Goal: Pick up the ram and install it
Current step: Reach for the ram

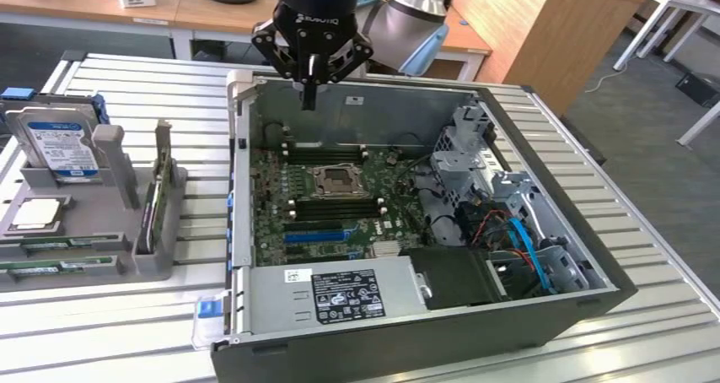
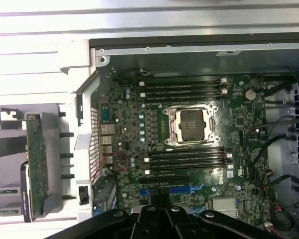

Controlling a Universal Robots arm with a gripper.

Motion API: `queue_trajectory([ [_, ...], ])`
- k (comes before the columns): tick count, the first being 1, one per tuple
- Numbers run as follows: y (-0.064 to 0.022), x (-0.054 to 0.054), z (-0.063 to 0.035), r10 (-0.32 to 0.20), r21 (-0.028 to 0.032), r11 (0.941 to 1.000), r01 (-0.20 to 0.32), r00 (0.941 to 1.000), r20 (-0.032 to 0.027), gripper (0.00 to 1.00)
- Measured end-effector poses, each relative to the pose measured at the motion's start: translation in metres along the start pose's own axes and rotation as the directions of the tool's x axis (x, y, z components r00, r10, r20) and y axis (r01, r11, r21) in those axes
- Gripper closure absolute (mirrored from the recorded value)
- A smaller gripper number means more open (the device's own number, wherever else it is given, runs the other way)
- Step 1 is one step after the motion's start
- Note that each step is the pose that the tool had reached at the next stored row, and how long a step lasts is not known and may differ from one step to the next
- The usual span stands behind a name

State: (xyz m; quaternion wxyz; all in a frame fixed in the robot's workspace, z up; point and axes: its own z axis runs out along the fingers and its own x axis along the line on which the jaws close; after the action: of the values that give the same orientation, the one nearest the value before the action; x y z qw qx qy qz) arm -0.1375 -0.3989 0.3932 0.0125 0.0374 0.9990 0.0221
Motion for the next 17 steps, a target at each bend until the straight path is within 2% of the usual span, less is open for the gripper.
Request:
queue_trajectory([
  [17, -0.0023, 0.031, -0.0003, 0.0, 0.0, 1.0, 0.0, 1.0, 0.0, 0.89],
])
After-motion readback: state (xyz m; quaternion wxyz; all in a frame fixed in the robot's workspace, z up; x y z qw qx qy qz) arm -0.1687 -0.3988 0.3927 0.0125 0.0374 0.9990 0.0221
